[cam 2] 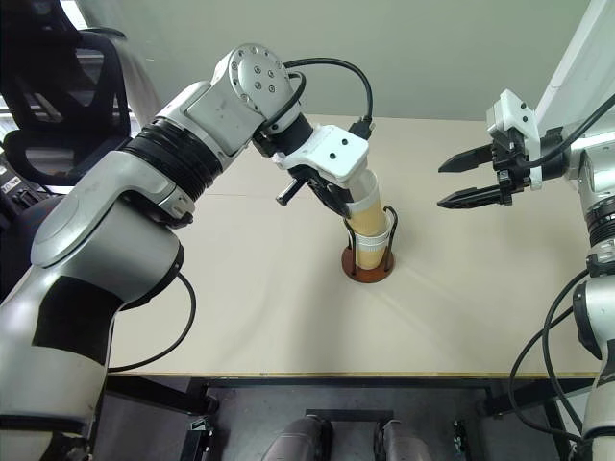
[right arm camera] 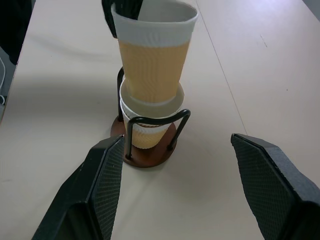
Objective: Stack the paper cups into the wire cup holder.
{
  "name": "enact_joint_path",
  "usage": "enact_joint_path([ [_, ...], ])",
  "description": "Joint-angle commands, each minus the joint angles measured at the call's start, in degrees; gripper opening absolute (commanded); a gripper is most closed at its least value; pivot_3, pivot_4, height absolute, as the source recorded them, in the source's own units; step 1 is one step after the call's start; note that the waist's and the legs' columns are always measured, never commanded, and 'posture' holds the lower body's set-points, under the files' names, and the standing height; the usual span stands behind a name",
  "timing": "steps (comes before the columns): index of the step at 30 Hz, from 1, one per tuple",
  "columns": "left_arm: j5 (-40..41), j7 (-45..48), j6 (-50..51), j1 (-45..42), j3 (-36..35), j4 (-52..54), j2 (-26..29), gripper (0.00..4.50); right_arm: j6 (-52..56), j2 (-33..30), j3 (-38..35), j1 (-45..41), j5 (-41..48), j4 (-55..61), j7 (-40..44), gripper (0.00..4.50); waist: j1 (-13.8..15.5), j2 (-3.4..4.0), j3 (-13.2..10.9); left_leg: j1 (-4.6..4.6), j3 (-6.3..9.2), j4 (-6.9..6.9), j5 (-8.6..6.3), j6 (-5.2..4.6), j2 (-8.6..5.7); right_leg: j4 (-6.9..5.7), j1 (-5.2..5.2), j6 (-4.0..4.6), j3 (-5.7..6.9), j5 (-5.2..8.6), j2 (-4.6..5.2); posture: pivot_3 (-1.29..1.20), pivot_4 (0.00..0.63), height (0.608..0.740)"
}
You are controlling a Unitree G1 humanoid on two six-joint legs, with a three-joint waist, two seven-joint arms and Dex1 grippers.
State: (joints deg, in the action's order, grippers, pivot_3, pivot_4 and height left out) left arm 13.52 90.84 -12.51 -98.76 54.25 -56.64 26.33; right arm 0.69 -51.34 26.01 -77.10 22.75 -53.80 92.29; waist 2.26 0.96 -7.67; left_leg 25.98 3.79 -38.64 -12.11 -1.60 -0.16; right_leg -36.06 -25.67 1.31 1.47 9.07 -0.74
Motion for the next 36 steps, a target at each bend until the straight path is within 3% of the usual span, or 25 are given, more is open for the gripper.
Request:
enact_joint_path([
  [1, 1.6, 1.7, 1.2, -1.6, -1.5, 0.2, 0.0, 1.72, -0.4, -0.9, -1.7, -1.7, 0.0, 0.2, 0.2, 3.43, 0.0, 0.00, 0.0, 0.00, 0.00, 0.00, 0.00, 0.00, 0.00, 0.00, 0.00, 0.00, 0.00, 0.00, 0.00, 0.00, 0.150, 0.740],
  [6, 1.4, 1.7, 0.7, -1.5, -3.0, -0.4, -0.6, 3.50, -0.4, -0.9, -1.7, -1.7, -0.1, 0.0, 0.2, 3.43, 0.0, 0.00, 0.0, 0.01, 0.00, 0.00, 0.00, 0.00, 0.00, 0.01, 0.00, 0.00, 0.00, 0.00, 0.00, 0.00, 0.150, 0.740],
  [9, 1.4, 1.7, 2.3, -2.0, -8.8, -2.8, -2.1, 4.47, -0.8, -0.4, -2.1, -1.9, -0.8, -0.8, 0.2, 3.43, 0.0, 0.00, 0.0, 0.01, 0.00, 0.00, 0.00, -0.01, 0.00, 0.03, 0.00, -0.01, 0.00, 0.00, 0.00, 0.00, 0.150, 0.740],
  [13, 1.4, -1.4, 5.1, 0.5, -20.7, -2.4, -0.3, 4.47, -2.2, 1.6, -4.6, -3.1, -2.9, -4.0, 0.2, 3.43, -0.1, 0.00, 0.0, -0.01, 0.00, 0.00, 0.00, -0.01, 0.00, 0.03, 0.01, -0.01, 0.00, -0.01, 0.00, 0.00, 0.150, 0.740],
  [17, 3.2, -9.8, 15.6, 9.4, -33.2, 8.9, 8.8, 4.47, -4.7, 4.1, -8.6, -4.5, -6.8, -8.2, -1.0, 3.43, -1.2, 0.24, 0.1, -0.15, -0.05, 0.20, 0.04, 0.04, 0.01, 0.02, 0.00, 0.01, -0.03, 0.00, -0.04, 0.00, 0.150, 0.740],
  [24, 9.3, -31.9, 41.1, 41.2, -59.3, 43.4, 26.0, 4.47, -6.4, 8.7, -14.7, -6.3, -12.0, -14.6, -11.3, 3.43, -2.4, 0.30, 0.1, -0.40, -0.03, 0.54, 0.33, 0.37, 0.18, 0.02, -0.01, 0.30, -0.01, -0.02, -0.18, 0.00, 0.150, 0.740],
  [26, 11.5, -37.1, 45.6, 53.6, -70.2, 52.6, 27.4, 4.47, -6.6, 9.8, -15.3, -5.3, -13.0, -15.0, -9.2, 3.43, -2.6, 0.30, 0.1, -0.44, -0.03, 0.59, 0.35, 0.40, 0.16, 0.04, -0.01, 0.42, -0.02, 0.01, -0.16, 0.00, 0.150, 0.740],
  [28, 12.0, -41.1, 47.2, 61.5, -75.7, 59.0, 26.6, 4.47, -7.0, 10.5, -16.1, -4.8, -13.7, -15.2, -7.2, 3.43, -2.3, 0.25, 0.1, -0.52, -0.06, 0.59, 0.33, 0.40, 0.17, -0.05, 0.06, 0.54, -0.04, 0.09, -0.16, 0.00, 0.150, 0.740],
  [34, 19.1, -41.7, 53.0, 74.8, -83.9, 66.6, 24.8, 4.47, -9.5, 11.8, -16.6, -3.5, -17.0, -15.5, -2.4, 3.43, -0.9, 0.20, 0.1, -0.73, -0.02, 0.50, 0.52, 0.41, 0.05, -0.43, 0.21, 1.40, 0.00, 0.37, 0.00, 0.00, 0.150, 0.740],
  [36, 22.3, -39.4, 54.8, 76.5, -85.9, 66.1, 26.0, 4.47, -10.3, 11.6, -16.4, -3.1, -18.4, -15.6, -1.0, 3.43, -0.8, 0.19, 0.1, -0.85, -0.02, 0.59, 0.50, 0.96, 0.03, -0.44, 0.26, 1.66, -0.01, 0.24, 0.02, 0.00, 0.150, 0.740],
])
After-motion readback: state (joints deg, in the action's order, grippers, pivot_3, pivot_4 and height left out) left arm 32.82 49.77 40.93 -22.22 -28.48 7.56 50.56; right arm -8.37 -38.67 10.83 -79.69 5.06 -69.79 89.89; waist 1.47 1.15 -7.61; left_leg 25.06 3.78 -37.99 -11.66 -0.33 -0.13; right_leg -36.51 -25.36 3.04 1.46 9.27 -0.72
